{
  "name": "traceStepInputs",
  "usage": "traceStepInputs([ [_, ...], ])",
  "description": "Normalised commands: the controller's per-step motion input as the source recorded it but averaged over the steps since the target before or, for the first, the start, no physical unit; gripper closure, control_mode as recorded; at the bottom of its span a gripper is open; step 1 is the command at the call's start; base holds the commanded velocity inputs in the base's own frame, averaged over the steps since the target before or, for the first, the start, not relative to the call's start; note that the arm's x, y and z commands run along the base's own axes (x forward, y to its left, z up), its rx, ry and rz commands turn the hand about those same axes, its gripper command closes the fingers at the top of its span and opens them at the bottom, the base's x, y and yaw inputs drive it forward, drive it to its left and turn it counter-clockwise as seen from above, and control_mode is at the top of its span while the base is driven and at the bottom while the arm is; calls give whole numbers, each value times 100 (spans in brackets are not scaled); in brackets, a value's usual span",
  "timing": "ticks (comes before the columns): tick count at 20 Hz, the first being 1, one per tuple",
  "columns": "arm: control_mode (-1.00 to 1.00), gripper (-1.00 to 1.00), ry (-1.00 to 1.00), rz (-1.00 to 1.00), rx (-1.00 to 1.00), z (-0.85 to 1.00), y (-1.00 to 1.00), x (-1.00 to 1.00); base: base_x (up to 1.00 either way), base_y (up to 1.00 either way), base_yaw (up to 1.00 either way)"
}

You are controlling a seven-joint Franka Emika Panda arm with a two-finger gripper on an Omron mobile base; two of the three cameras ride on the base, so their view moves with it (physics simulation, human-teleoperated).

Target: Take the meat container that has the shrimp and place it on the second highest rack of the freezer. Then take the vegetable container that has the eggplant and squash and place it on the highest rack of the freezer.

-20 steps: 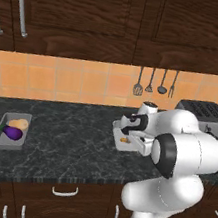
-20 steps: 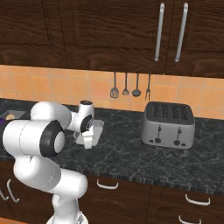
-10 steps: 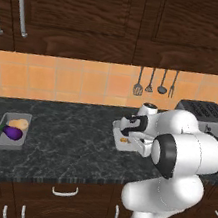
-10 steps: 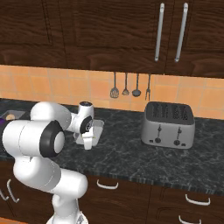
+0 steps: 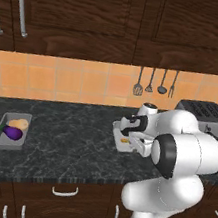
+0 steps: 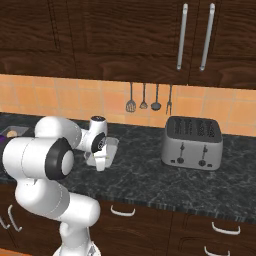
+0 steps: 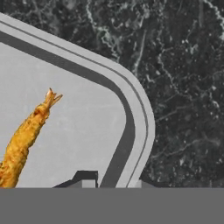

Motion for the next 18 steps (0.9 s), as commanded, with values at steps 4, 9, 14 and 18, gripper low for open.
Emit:
traceStepInputs([
  [4,-100,100,0,-3,0,30,0,-14,0,0,0],
  [9,-100,100,0,-7,0,76,6,-51,0,0,0],
  [14,-100,100,0,-11,0,86,9,-43,0,0,0],
  [18,-100,100,-1,-10,0,88,18,-21,0,0,0],
])
